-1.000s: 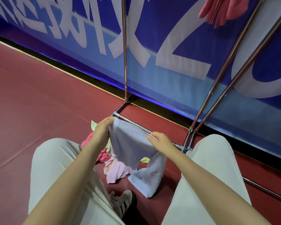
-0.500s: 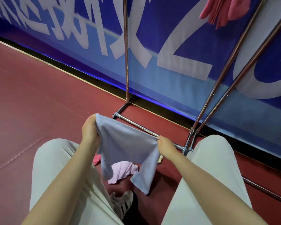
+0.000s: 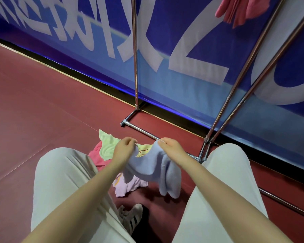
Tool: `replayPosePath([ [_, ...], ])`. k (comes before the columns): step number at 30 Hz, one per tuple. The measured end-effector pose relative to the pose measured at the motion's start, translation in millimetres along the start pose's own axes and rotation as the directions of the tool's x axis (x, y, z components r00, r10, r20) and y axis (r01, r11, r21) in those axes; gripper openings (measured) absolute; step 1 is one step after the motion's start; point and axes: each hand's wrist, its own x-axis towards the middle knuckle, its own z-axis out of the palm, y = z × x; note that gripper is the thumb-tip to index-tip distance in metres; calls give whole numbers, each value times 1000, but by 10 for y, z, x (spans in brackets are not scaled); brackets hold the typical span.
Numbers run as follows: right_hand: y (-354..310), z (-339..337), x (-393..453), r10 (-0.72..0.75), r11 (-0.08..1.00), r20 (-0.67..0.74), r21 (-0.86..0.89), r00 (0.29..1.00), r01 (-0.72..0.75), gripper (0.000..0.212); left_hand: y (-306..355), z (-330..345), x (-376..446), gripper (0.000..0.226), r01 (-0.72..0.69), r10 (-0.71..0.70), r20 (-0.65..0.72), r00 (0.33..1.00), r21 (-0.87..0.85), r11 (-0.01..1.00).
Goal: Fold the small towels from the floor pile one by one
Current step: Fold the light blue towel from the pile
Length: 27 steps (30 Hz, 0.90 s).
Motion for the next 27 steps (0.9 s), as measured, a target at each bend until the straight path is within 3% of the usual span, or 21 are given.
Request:
replayPosePath([
  [5,20,0,-13,-2,993,86,117,996,-9,23,55,297,-192,32,-100,99,315,944,-11,995],
  [7,10,-13,-13,-1,989,86,147,996,-11,22,67,367,-233,29,-88,87,357,930,-15,996],
  [10,26,-48,29,-36,991,42,132,998,31,19,111,392,-248,34,-28,56,302,952,-96,995],
  [14,142,-101,121,-117,986,-13,-118,993,115,12,162,324,-175,38,-75,108,169,980,-189,979],
  [18,227,-92,156,-157,925,23,-346,987,155,32,205,215,-71,38,-153,171,69,983,-215,965],
  [21,278,-47,157,-163,845,31,-512,986,155,36,252,129,-54,32,-221,225,-3,974,-202,954],
  [23,332,-32,154,-131,803,30,-583,991,123,25,283,61,-50,31,-252,248,-42,968,-172,952],
  [25,394,-27,161,-99,782,26,-616,995,94,12,297,-10,-36,31,-274,265,-73,961,-162,948],
  [27,440,-28,164,-75,782,21,-619,997,72,18,305,-93,-10,31,-281,264,-119,957,-161,946],
])
